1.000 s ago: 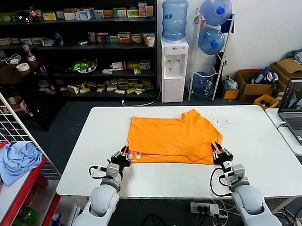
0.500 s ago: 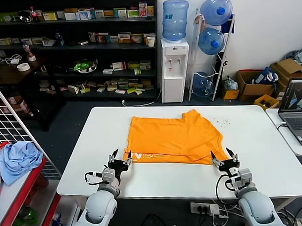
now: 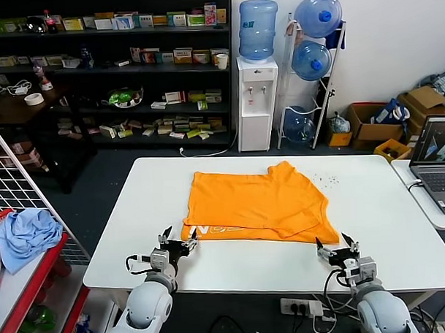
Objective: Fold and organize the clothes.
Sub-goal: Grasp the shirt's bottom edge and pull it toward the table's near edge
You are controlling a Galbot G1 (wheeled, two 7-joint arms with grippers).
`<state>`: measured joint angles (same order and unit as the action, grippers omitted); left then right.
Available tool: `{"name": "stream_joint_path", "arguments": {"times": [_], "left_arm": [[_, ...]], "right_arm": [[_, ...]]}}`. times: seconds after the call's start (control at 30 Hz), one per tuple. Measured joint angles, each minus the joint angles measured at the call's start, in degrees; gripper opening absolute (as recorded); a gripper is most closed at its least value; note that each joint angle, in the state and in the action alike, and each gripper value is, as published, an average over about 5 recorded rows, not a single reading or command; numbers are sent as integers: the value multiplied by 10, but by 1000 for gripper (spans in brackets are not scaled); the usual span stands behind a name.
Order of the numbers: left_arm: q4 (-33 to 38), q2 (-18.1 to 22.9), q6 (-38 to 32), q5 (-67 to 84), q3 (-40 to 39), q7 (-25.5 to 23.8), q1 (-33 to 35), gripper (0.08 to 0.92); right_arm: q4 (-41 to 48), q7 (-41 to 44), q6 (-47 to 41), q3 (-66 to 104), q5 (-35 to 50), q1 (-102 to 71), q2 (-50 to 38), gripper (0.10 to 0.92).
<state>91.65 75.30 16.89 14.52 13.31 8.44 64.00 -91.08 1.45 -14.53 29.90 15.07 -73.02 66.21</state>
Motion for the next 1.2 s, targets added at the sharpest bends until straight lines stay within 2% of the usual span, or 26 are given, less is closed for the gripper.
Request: {"name": "stream_joint_path", "arguments": {"times": [0.63,0.7,0.83,1.2], "left_arm": [[-12,1,14,9,7,-1,9,230],[-9,0,16,10,7,-2,12,178],[2,-5,23,12,5,-2,20,95],[61,-30,51,27,2,3,50,89]], "right_arm": [[0,-3,-13,0,0,-8,-7,158],[-6,-4,-16,1,0,-12,-9,131],[-21,-8,-23,3,1,-25,-13,127],[-80,-14,-38,7,-7,-75,-22,127]]}}
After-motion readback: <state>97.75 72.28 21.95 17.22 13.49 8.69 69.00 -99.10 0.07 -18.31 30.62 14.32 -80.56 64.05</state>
